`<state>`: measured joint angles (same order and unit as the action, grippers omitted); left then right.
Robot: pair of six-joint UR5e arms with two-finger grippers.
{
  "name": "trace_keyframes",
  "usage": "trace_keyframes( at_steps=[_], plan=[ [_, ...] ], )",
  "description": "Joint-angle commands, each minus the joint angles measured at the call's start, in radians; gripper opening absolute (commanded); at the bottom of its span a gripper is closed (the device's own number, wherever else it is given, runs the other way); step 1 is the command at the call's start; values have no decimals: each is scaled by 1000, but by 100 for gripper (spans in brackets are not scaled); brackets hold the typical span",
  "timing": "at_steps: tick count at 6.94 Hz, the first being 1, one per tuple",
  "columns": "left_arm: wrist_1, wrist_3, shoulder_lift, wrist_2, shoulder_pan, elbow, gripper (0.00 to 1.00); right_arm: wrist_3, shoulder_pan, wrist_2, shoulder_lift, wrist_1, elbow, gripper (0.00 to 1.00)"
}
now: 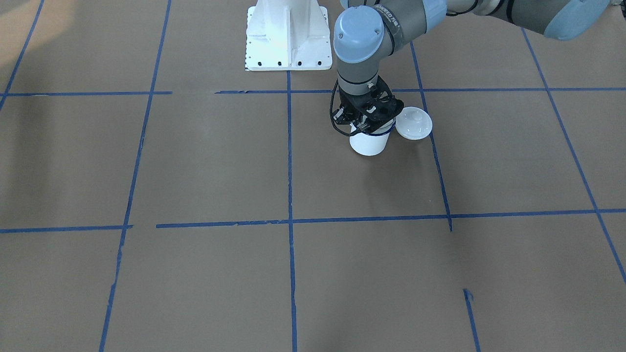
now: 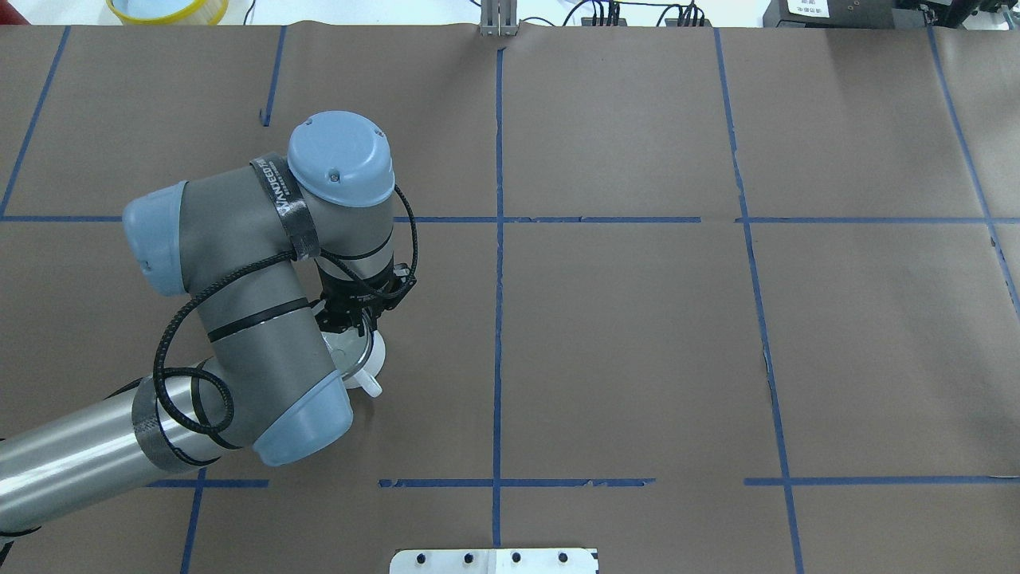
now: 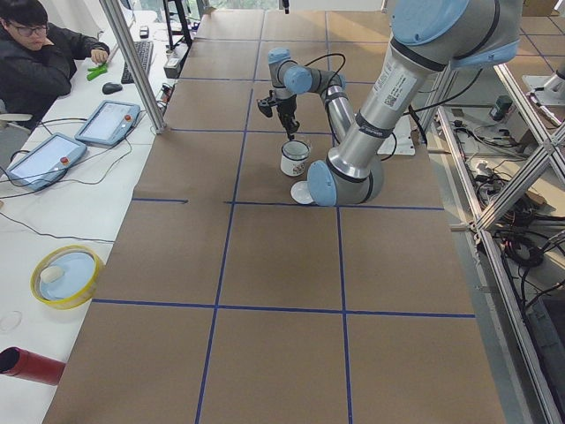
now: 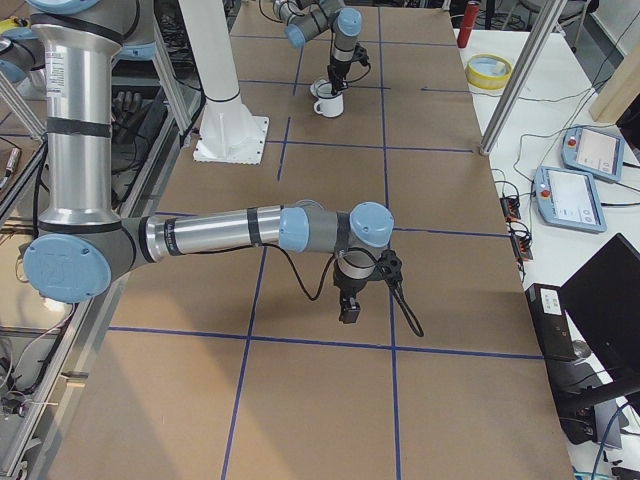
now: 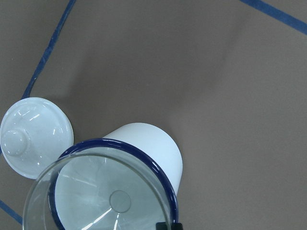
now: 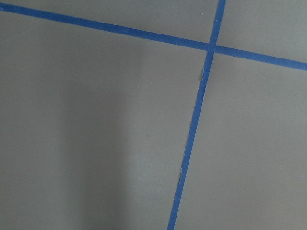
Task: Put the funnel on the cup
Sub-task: 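Open the left gripper and withdraw it from the funnel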
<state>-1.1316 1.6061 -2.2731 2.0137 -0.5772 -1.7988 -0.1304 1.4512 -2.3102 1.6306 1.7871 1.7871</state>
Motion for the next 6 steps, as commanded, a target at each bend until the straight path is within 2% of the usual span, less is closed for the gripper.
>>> trace_keyframes(
  at_steps=[1, 3, 4, 5, 6],
  plan=[
    [-1, -2, 6, -9, -9, -5, 100, 0, 0, 0, 0, 0, 0, 100],
    [-14, -201, 44, -23, -126, -106, 100, 0, 0, 0, 0, 2, 0, 100],
    [-63, -342, 111, -18, -214, -196, 100, 0, 0, 0, 0, 0, -2, 100],
    [-153, -499, 227, 8, -333, -253, 100, 0, 0, 0, 0, 2, -2, 100],
    [-253, -713, 348, 128, -469, -255, 100, 0, 0, 0, 0, 0, -2, 100]
  ],
)
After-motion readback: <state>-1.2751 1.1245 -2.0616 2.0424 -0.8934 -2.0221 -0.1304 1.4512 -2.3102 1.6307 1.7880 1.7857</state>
